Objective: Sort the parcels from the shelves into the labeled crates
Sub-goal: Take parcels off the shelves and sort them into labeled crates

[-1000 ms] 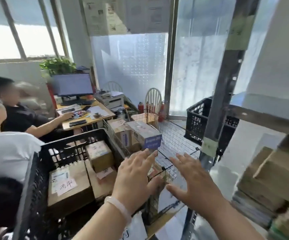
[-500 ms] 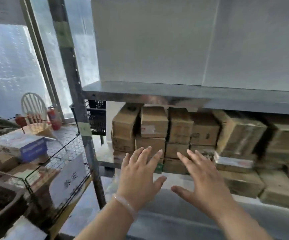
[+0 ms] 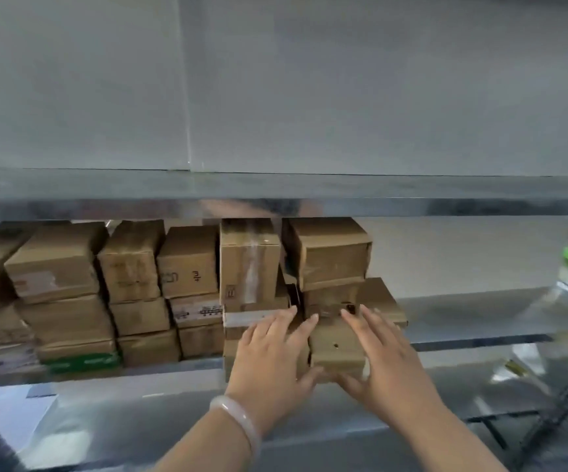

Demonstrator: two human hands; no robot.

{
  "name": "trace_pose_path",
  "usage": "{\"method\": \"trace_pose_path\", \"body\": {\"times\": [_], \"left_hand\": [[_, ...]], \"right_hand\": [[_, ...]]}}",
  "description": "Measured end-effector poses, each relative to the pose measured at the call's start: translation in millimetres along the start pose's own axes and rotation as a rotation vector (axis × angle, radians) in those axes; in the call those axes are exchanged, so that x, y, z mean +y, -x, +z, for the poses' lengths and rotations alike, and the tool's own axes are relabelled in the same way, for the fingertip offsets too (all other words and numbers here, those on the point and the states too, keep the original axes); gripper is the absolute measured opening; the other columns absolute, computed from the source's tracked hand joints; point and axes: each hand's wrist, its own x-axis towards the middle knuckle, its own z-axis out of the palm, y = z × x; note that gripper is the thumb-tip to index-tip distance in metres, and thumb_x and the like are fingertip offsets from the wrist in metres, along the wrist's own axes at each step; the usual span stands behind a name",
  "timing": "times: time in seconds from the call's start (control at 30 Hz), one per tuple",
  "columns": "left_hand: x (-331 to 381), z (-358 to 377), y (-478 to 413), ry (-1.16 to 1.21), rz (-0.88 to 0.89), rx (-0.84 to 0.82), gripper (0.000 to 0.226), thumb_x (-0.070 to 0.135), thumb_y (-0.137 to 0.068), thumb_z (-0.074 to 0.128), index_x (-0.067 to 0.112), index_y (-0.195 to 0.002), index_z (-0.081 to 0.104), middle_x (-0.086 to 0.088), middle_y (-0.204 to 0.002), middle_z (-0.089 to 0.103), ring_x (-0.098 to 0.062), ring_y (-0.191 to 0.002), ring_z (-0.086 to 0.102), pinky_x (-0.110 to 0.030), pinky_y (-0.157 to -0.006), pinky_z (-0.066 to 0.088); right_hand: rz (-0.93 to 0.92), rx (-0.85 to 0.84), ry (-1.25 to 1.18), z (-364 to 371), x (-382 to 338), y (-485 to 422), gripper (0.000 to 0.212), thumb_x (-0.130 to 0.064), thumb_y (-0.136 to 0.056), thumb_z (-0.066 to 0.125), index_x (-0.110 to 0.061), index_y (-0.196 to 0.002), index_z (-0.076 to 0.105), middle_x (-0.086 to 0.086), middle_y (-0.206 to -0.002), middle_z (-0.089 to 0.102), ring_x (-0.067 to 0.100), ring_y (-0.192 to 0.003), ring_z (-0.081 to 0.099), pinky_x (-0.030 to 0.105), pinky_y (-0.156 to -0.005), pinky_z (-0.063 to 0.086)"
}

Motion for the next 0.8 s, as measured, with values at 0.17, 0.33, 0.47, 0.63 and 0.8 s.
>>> {"method": "trace_pose_path", "body": {"times": [0.17,0.33,0.47,0.63,0.8], "left_hand": [[61.4,42.5,-51.7,0.027,-0.022,-0.028,0.076,0.065,-0.090,0.044,0.045,-0.152,0.007,0.009,-0.161,0.015,-0.015,-0.147,0.013,-0.041,-0.121,0.016],[93.2,76.7,-82.8,0.019,-0.058,-0.096,0.072,0.064,-0.091,0.041,0.045,-0.152,0.008,0.009,-0.161,0.013,-0.013,-0.147,0.012,-0.041,-0.120,0.019],[97.6,92.1,-101.4,0.028,-0.124,-0.109,0.070,0.064,-0.092,0.040,0.045,-0.152,0.010,0.010,-0.160,0.015,-0.012,-0.147,0.014,-0.040,-0.119,0.021],[98.4,110.6,-115.4,0.069,-0.176,-0.141,0.069,0.063,-0.091,0.042,0.047,-0.151,0.011,0.014,-0.159,0.015,-0.011,-0.145,0.015,-0.035,-0.117,0.020],[97.6,127.3,-117.2,0.185,-0.222,-0.221,0.068,0.060,-0.093,0.045,0.048,-0.151,0.013,0.018,-0.159,0.012,-0.008,-0.145,0.012,-0.034,-0.120,0.016]], "right_hand": [[0.138,-0.048,-0.033,7.1,110.8,-18.1,0.085,-0.063,-0.083,0.060,-0.041,-0.153,0.016,-0.005,-0.161,0.018,0.015,-0.147,0.017,0.031,-0.116,0.021],[0.292,-0.117,-0.216,27.3,177.0,-59.3,0.076,-0.055,-0.088,0.061,-0.032,-0.152,0.026,0.000,-0.157,0.028,0.020,-0.143,0.025,0.033,-0.113,0.026],[0.409,-0.174,-0.363,54.5,206.5,-106.5,0.072,-0.048,-0.089,0.061,-0.026,-0.151,0.031,0.003,-0.150,0.039,0.022,-0.137,0.037,0.036,-0.108,0.034],[0.643,-0.233,-0.663,96.6,228.7,-146.2,0.084,-0.043,-0.089,0.064,-0.017,-0.155,0.018,0.008,-0.155,0.034,0.028,-0.141,0.035,0.039,-0.111,0.035],[0.844,-0.226,-0.883,126.2,234.2,-152.0,0.054,-0.040,-0.091,0.064,-0.012,-0.135,0.052,0.007,-0.126,0.063,0.029,-0.115,0.058,0.042,-0.102,0.045]]}}
